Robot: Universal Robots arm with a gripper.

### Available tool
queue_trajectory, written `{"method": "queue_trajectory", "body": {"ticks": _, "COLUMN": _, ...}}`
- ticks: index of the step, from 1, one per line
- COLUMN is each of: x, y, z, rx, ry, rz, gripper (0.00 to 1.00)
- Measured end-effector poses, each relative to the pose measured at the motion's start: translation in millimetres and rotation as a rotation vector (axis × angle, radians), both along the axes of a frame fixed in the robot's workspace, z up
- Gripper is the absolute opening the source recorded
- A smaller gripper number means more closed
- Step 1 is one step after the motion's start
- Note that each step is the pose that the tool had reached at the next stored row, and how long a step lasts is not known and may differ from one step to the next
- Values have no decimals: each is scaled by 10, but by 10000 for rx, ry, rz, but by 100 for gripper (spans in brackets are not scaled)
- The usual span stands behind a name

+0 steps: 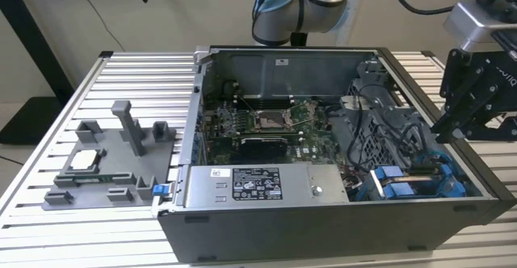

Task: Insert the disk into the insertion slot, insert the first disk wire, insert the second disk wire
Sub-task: 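Insert the second disk wire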

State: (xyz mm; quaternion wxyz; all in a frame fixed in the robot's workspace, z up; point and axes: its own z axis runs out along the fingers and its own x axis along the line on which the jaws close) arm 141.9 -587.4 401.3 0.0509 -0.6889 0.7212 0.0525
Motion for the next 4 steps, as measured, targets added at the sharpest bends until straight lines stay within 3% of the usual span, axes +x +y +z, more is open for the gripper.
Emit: {"method": "queue_trajectory", "body": {"ticks": 4, "x": 0, "y": 0, "z": 8, "rx": -2, "ry": 0, "rz": 0, "gripper": 100}}
